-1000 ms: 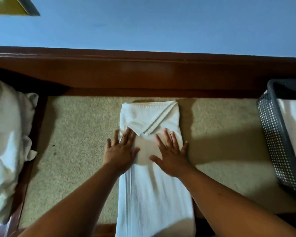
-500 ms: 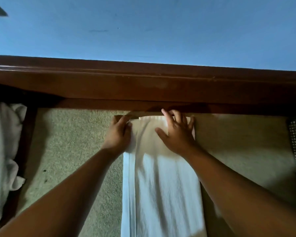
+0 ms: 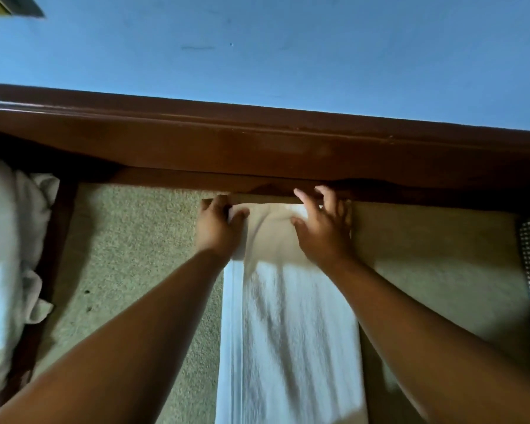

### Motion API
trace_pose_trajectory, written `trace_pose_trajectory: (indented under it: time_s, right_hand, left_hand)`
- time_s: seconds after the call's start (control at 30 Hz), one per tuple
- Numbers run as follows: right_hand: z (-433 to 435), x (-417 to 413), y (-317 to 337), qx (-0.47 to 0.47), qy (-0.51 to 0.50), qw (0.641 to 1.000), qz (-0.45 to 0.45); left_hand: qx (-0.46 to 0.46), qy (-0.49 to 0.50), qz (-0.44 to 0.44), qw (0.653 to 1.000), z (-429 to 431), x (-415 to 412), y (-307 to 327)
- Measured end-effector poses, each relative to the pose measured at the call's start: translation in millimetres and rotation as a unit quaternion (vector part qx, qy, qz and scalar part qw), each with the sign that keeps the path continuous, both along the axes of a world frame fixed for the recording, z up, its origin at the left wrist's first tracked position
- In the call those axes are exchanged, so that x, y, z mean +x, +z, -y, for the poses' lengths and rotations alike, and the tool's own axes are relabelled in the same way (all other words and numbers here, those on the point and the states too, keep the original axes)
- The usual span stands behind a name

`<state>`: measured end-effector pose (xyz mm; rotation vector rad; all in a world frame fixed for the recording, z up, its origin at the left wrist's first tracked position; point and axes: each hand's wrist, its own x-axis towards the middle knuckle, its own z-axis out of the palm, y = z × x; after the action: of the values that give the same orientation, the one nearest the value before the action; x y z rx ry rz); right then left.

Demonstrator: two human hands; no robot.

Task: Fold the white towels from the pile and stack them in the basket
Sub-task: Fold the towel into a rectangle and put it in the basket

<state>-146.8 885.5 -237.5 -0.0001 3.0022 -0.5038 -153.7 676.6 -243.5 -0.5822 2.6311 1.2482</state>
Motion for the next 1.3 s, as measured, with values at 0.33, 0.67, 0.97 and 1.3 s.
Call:
trace_pose_trajectory:
  time_s: [0.33,0.67,0.97,1.3]
  right_hand:
    - [-36.8,161.8,-5.9,-0.262,-0.347,0.891,0.129]
    - [-75.5,328.5,4.8,-0.373,-0.312,0.820,0.300]
    - [-87.1,436.9,39.9,-0.437,-0.283,0.801,0.296]
    - [-101.3,571.1,33.8,-0.395,-0.242,0.790,0.403]
  left_hand:
    - [0.072,0.031,0.137,0.987,0.7,168.5,22.0]
    - [0.138,0.030,0.243,0.960,2.7,359.8,24.7]
    - [0.228,0.042,0.288,0.929,-15.6,473.2,33.7]
    - [0.283,0.220,0.208,0.910,-69.2,598.7,43.1]
